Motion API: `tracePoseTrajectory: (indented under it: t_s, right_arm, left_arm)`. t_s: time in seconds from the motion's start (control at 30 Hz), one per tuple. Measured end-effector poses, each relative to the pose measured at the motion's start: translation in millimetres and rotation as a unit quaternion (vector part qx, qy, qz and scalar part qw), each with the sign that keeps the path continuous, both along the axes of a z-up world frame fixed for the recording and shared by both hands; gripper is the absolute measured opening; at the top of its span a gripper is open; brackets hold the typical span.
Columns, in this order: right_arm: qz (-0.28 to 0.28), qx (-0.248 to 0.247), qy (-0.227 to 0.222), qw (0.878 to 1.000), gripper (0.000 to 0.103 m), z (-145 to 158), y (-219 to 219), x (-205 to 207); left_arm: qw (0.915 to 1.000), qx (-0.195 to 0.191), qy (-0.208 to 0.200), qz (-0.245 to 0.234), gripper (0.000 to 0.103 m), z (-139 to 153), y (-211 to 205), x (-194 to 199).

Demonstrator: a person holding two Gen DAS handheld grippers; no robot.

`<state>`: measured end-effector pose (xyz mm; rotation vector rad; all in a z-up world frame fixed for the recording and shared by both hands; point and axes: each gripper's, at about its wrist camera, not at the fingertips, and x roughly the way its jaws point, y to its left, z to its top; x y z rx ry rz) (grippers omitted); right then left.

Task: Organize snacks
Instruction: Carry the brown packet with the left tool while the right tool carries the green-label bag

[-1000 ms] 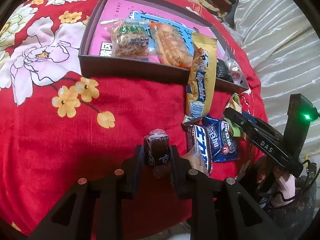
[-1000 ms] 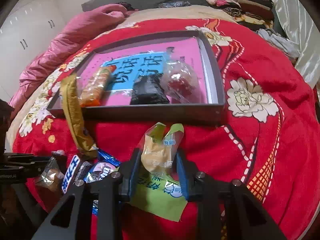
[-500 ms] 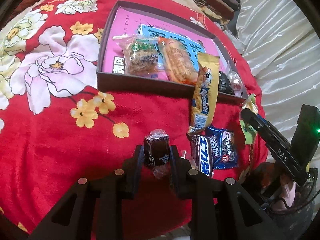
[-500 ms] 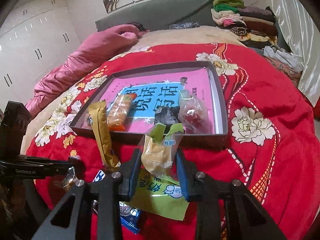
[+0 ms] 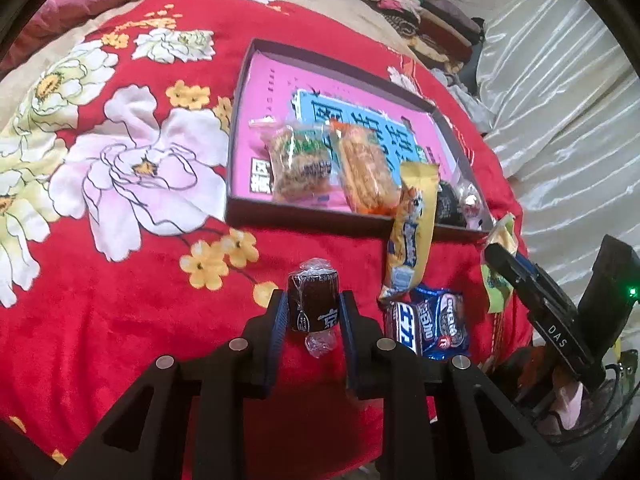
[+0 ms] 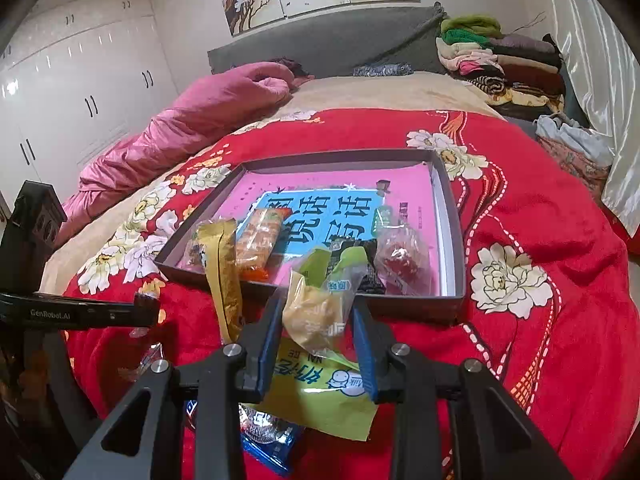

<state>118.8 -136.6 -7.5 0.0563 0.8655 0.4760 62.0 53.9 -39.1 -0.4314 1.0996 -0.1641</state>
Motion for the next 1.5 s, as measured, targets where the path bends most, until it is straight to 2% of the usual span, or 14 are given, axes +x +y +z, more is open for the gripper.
tracePoseTrajectory:
  t_s: [0.33, 0.77, 1.1, 1.5]
  right_arm:
    - [-0.001, 0.013, -0.022, 1.0, 0.035, 9, -2, 2]
    - [-0.03, 0.033, -0.033, 0.998, 0.035, 14, -17, 10]
    - [-0.047, 0.045, -0.05, 0.997, 0.035, 21, -26, 13]
    - [-0.06, 0.052, -0.063, 0.995, 0.035, 26, -31, 18]
  left_arm:
    - [0.9993, 0.014, -0.033, 0.008, 0.027, 23, 1, 6]
    - [0.9976, 0.021, -0.063, 0.017, 0.027, 42, -1, 23]
    - [0.9963, 0.03, -0.079, 0.017, 0.027, 48, -10, 37]
    - [0.9959, 0.039, -0.08, 0.017, 0.027, 41, -14, 52]
